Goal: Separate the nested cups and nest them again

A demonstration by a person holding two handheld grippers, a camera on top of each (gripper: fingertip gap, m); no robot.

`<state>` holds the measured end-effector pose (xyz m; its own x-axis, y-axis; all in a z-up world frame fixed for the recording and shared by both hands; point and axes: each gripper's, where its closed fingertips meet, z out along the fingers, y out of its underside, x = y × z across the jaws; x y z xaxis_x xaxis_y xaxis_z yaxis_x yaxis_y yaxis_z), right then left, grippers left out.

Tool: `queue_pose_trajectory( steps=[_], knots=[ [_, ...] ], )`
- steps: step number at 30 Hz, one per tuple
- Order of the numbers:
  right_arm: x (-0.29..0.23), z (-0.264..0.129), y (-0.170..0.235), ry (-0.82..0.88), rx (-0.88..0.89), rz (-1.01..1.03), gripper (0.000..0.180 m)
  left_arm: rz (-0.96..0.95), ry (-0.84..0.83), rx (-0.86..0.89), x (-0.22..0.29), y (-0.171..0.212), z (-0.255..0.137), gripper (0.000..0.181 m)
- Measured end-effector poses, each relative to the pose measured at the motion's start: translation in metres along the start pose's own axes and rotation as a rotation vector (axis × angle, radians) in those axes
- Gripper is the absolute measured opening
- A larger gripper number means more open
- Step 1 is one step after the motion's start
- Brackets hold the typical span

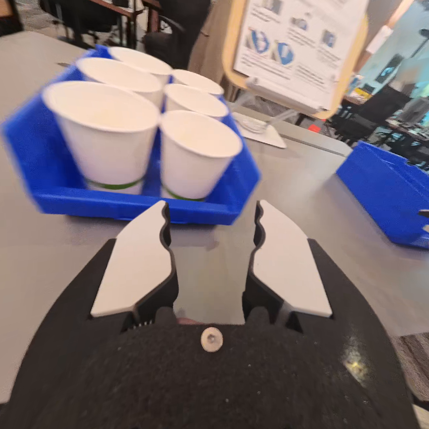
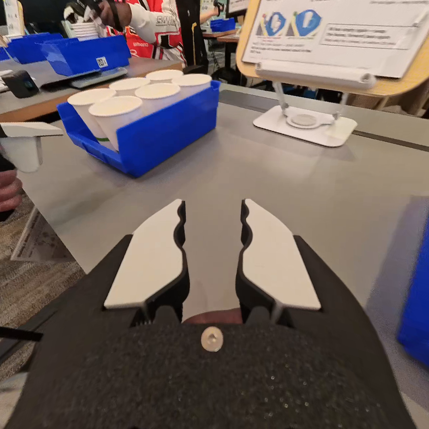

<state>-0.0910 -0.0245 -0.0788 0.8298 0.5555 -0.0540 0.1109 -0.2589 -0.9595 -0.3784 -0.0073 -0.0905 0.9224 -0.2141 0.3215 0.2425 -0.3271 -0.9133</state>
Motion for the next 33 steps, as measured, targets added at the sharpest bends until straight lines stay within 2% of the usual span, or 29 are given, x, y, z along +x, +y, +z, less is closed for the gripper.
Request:
queue_pose_trajectory(
  steps=[3,6,8,10,14,18,22,27,33],
  knots=[
    [0.023,-0.022,0.009,0.008,-0.038,0.038,0.062,0.025,0.087,-0.010,0.065,0.013,0.017,0.074],
    [0.028,-0.035,0.009,-0.035,-0.011,0.114,0.067,0.076,0.143,-0.034,0.122,0.031,0.034,0.068],
    [0.032,-0.036,0.014,-0.033,-0.010,0.156,0.072,0.118,0.150,-0.045,0.149,0.041,0.043,0.073],
    [0.037,-0.036,0.023,-0.026,-0.028,0.185,0.080,0.163,0.153,-0.071,0.166,0.050,0.047,0.078],
    [0.047,-0.041,0.032,0.014,-0.036,0.189,0.081,0.199,0.173,-0.103,0.179,0.057,0.048,0.082],
    [0.060,-0.045,0.039,0.067,-0.057,0.136,0.079,0.175,0.159,-0.109,0.169,0.052,0.043,0.083],
    [0.069,-0.048,0.042,0.074,-0.054,0.152,0.074,0.198,0.066,-0.090,0.144,0.044,0.038,0.082],
    [0.073,-0.046,0.050,0.052,-0.088,0.183,0.070,0.255,-0.164,-0.085,0.067,0.030,0.039,0.081],
    [0.078,-0.051,0.044,0.054,-0.062,0.163,0.067,0.304,-0.238,-0.044,-0.005,-0.008,0.052,0.081]
  ],
)
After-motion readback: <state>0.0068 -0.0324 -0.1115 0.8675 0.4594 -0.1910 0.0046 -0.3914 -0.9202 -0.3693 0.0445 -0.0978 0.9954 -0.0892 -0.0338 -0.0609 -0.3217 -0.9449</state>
